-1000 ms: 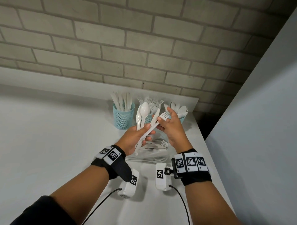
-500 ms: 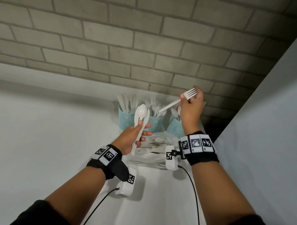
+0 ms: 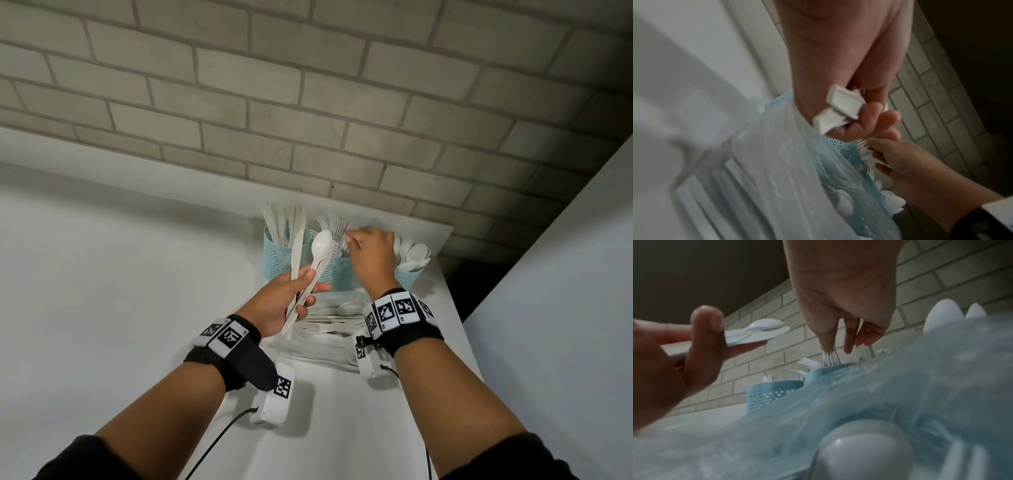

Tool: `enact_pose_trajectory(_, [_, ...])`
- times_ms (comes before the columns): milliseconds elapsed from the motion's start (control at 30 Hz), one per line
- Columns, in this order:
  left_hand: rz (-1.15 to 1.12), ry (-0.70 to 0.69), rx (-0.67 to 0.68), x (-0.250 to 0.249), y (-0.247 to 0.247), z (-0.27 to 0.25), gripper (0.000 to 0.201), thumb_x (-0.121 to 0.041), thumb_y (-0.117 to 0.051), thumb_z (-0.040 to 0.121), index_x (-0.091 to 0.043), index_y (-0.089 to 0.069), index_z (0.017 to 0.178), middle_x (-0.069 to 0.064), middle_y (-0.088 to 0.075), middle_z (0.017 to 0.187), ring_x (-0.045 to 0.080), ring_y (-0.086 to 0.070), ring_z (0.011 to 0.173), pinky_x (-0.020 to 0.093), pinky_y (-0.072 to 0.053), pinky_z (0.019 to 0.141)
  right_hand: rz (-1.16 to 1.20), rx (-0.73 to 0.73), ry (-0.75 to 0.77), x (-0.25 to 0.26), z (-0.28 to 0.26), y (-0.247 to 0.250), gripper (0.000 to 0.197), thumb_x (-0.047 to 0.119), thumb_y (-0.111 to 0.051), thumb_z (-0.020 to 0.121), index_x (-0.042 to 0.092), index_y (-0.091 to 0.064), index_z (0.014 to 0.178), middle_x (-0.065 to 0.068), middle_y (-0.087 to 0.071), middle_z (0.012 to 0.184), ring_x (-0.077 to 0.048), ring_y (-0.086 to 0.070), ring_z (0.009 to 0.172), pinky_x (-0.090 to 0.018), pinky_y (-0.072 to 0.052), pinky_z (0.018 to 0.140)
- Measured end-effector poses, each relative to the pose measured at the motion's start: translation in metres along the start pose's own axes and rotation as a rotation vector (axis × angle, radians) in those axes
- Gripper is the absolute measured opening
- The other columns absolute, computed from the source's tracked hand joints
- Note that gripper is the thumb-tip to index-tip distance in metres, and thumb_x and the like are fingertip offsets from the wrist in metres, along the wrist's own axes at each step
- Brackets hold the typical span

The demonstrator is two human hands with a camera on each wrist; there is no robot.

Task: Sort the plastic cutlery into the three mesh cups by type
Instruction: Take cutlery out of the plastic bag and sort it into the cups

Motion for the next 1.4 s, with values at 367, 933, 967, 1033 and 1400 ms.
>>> enact_pose_trajectory(367, [-0.059, 0.006, -0.028, 0.001, -0.005, 0.001, 0.018, -0.027, -0.046, 0.097, -0.017, -0.057, 0.108, 0.004, -0.073, 0.082, 0.004, -0.048, 0.047, 0.011, -0.037, 0.037, 0.664, 0.362, -0.107, 0.027, -0.030, -0.005, 0.047, 0.024, -0.064, 0.088, 0.015, -0.047, 0.132, -0.009, -0.066, 0.096, -0.014, -0.062, 0.087, -0.022, -0.048, 0.072])
enact_pose_trajectory(933, [0.306, 0.004, 0.059, 0.002, -0.015, -0.013, 0.043, -0.048, -0.027, 0.098, -0.018, -0.055, 0.111, 0.003, -0.070, 0.087, 0.014, -0.068, 0.067, 0.023, -0.052, 0.059, 0.812, 0.352, -0.092, 0.031, -0.035, 0.013, 0.010, 0.001, -0.063, 0.085, 0.011, -0.061, 0.083, 0.000, -0.059, 0.071, 0.002, -0.059, 0.050, -0.011, -0.050, 0.052])
enact_pose_trajectory(967, [0.324, 0.014, 0.077, 0.003, -0.018, -0.014, 0.044, -0.049, -0.025, 0.098, -0.019, -0.055, 0.110, 0.002, -0.070, 0.085, 0.013, -0.068, 0.065, 0.023, -0.051, 0.059, 0.796, 0.378, -0.077, 0.035, -0.036, 0.011, 0.014, 0.000, -0.064, 0.084, 0.013, -0.060, 0.081, 0.000, -0.060, 0.072, 0.002, -0.059, 0.049, -0.011, -0.050, 0.052])
enact_pose_trajectory(1033, [0.354, 0.013, 0.096, 0.004, -0.020, -0.015, 0.046, -0.050, -0.022, 0.098, -0.019, -0.054, 0.112, 0.001, -0.069, 0.079, 0.012, -0.066, 0.061, 0.023, -0.050, 0.058, 0.777, 0.415, -0.061, 0.040, -0.037, 0.007, 0.016, 0.000, -0.065, 0.083, 0.014, -0.059, 0.081, 0.001, -0.062, 0.074, 0.003, -0.060, 0.049, -0.011, -0.049, 0.050])
enact_pose_trajectory(1400, [0.455, -0.177, -0.042, -0.007, -0.006, -0.011, 0.047, -0.051, -0.016, 0.098, -0.026, -0.041, 0.129, 0.009, -0.065, 0.072, 0.014, -0.057, 0.042, 0.021, -0.039, 0.042, 0.684, 0.483, -0.010, 0.058, -0.038, -0.014, 0.018, 0.003, -0.066, 0.084, 0.017, -0.055, 0.082, -0.001, -0.061, 0.074, -0.007, -0.058, 0.063, -0.011, -0.045, 0.049])
Point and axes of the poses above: each hand's wrist, its own z-axis towards the middle knuckle, its own y-axis out of the back of the hand, x = y × z, the point moved 8 cm from there along z, towards the middle knuckle
